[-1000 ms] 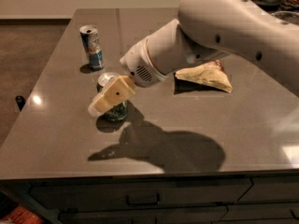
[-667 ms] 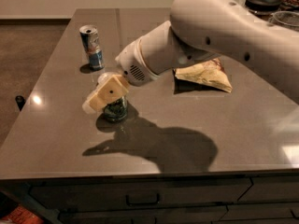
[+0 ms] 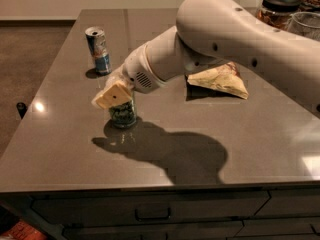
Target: Pick green can
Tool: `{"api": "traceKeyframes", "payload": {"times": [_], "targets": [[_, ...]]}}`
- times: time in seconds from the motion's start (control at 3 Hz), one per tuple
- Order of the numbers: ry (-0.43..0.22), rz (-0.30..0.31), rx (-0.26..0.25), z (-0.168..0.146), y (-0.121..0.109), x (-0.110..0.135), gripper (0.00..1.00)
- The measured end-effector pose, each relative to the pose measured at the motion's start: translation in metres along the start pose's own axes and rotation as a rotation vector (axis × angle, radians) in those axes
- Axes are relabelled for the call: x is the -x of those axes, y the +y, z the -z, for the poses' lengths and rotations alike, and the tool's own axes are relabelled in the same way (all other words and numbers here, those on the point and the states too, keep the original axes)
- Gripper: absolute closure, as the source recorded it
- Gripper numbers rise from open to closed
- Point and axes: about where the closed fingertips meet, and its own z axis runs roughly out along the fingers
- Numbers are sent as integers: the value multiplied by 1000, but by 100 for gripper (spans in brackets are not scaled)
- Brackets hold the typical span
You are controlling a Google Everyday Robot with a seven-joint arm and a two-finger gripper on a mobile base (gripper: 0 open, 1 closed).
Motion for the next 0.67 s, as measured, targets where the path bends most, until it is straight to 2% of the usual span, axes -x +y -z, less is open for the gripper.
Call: {"api": "traceKeyframes", "payload": {"times": [0.33,0.67], "targets": [[-9,7,-2,6,-4,-1,71],[-27,17,0,30,-13,16,99]]}}
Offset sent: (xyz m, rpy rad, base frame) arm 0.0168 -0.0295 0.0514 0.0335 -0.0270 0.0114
